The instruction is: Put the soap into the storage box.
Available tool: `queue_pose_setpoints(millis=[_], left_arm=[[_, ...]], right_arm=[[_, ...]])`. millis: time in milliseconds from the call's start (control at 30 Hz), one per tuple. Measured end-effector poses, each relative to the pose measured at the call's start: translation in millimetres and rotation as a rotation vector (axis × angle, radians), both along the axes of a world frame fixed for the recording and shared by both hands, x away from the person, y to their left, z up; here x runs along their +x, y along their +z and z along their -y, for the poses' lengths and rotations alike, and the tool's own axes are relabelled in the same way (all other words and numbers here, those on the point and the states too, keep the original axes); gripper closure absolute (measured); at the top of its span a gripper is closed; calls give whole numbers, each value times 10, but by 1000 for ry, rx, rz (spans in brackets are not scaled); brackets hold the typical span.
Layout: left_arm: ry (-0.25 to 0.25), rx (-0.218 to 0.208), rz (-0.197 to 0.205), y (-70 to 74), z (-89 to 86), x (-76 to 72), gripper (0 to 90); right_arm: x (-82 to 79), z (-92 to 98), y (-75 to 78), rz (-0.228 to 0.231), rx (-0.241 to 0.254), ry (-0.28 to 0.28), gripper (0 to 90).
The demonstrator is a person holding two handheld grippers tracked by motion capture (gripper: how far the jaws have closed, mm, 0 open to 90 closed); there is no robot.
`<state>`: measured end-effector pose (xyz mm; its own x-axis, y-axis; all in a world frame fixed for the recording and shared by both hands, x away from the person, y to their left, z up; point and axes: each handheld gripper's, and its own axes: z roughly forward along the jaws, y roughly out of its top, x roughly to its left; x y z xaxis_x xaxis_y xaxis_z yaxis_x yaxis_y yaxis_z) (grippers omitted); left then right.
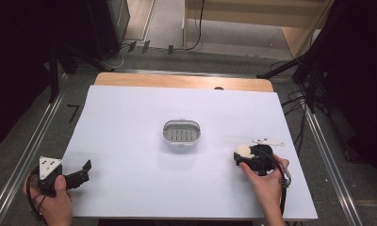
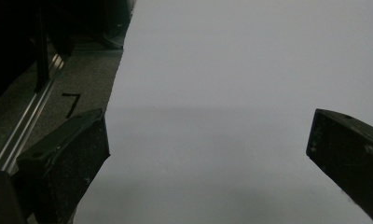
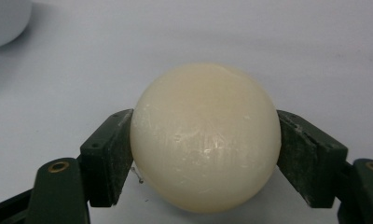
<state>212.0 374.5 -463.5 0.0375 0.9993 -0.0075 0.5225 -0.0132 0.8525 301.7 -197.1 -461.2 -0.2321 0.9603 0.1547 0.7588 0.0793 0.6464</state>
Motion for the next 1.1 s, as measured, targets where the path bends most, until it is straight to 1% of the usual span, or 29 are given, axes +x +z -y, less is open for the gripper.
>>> queue_pose_setpoints(millis=[167, 300, 433, 500, 733, 1100], left_arm=[[1, 1, -1, 0, 5, 2, 0], [-3, -5, 2, 1, -3, -3, 0], [-1, 2, -1, -1, 5, 1, 0], [0, 3, -1, 0, 5, 1, 0], [-1, 2, -1, 0, 4, 0, 0], [-2, 2, 0, 0, 5, 0, 0]], right_arm=[[0, -44, 64, 19, 14, 13, 255], [9, -92, 114, 28, 14, 25, 255], [20, -138, 158, 43, 16, 48, 255], [30, -156, 177, 42, 22, 51, 255], [70, -214, 227, 54, 17, 67, 255], [110, -401, 289, 71, 22, 103, 255]])
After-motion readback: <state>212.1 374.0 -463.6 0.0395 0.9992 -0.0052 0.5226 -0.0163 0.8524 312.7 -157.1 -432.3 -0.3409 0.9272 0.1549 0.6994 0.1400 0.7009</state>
